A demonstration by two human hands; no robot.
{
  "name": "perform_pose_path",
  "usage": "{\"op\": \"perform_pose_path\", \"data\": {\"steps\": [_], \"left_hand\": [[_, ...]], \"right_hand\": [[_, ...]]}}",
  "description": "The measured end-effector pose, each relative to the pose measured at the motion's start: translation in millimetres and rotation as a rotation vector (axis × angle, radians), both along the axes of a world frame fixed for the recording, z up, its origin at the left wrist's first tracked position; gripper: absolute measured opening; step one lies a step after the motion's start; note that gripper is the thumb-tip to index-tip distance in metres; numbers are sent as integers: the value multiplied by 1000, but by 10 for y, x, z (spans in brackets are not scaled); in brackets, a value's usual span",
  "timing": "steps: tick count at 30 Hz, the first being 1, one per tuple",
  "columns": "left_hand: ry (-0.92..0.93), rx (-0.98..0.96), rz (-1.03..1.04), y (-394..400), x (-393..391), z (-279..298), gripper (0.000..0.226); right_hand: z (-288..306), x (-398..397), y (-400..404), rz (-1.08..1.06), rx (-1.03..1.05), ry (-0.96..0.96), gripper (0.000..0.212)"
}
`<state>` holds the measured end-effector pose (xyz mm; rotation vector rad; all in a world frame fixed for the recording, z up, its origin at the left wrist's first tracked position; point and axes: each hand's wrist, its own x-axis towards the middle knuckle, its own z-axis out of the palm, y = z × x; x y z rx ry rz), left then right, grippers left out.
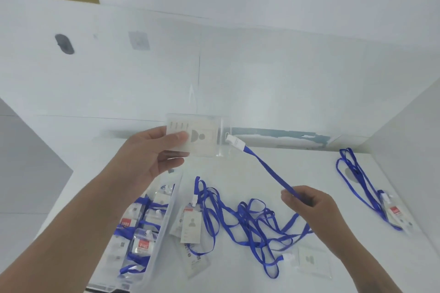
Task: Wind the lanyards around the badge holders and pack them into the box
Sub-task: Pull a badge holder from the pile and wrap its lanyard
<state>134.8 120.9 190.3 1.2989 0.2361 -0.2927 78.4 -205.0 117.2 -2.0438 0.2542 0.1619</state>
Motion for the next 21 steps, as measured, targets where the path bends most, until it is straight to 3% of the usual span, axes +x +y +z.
{"op": "perform_pose_path", "data": {"steps": [4, 7, 11, 13, 16, 21], "left_hand": [[-42, -18, 42, 59, -36, 209, 25], [-79, 19, 23, 56, -73, 310, 23], [-106, 64, -14, -23, -125, 407, 18], [-117, 96, -29, -86, -140, 473, 13], [-135, 149, -49, -179, -159, 548, 13], [-171, 200, -42, -257, -166, 652, 13]], "right_hand": [[-211, -156, -230, -109, -79, 95, 8], [-321, -238, -307, -57, -154, 195, 12], [-194, -220, -91, 158, -233, 175, 53], [15, -124, 118, 207, -228, 58, 61], [458, -10, 533, 222, -122, -169, 54], [991, 144, 1008, 178, 9, -394, 23]]}}
